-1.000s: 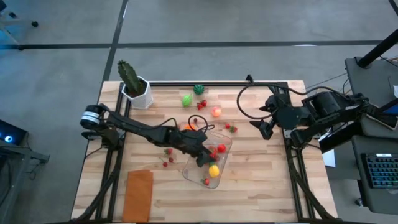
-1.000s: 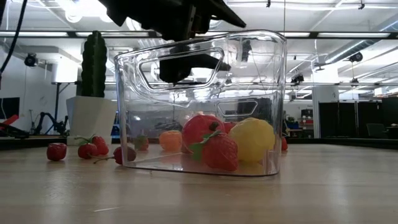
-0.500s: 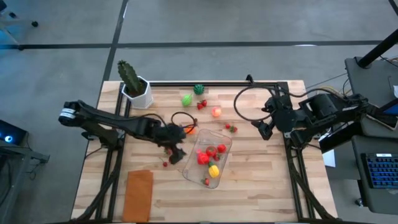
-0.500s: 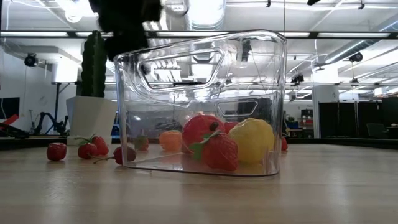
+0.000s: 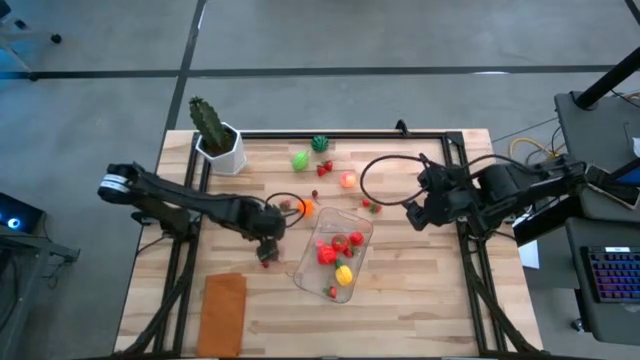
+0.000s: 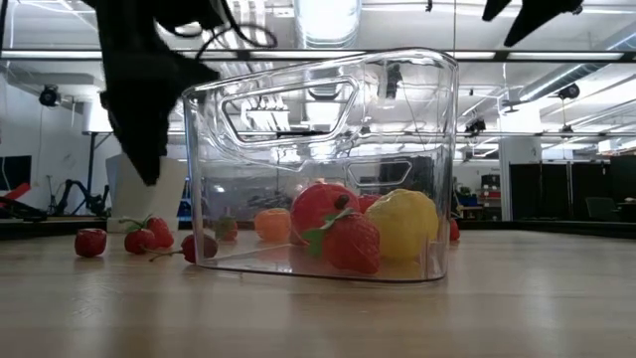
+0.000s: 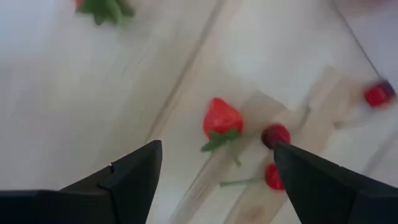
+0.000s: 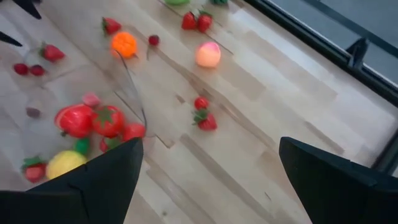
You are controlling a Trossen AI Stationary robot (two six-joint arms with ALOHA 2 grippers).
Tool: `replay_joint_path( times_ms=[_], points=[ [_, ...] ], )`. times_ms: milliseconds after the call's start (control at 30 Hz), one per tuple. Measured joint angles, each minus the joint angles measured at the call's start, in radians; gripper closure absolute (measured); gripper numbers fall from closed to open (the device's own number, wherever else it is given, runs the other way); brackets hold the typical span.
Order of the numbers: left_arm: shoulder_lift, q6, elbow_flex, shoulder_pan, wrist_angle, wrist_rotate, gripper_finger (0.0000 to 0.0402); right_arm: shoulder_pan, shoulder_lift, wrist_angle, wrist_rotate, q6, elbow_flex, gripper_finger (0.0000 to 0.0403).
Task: Pick and placing Produce into tupperware
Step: Put the red strawberry into the transparent bin
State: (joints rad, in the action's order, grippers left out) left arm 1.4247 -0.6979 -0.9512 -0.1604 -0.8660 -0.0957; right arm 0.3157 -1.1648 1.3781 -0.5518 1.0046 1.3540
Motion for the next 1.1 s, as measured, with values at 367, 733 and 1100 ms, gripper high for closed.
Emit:
replay_joint_path(
  times_ms=[367,733,1100],
  points=[
    [0.125,-0.143,0.003,0.024,0.03,0.054,0.0107,0.0,0.0,-0.01,0.0,0.07,-0.067,0.0035],
    [0.179,-0.164,0.004,0.051,0.078,0.06,0.0107,0.0,0.0,-0.03,-0.001,0.07,-0.067,0.0035],
    [0.191,-0.161,0.009,0.076,0.095,0.089,0.0155,0.0,0.0,-0.03,-0.001,0.069,-0.067,0.0035]
  ],
)
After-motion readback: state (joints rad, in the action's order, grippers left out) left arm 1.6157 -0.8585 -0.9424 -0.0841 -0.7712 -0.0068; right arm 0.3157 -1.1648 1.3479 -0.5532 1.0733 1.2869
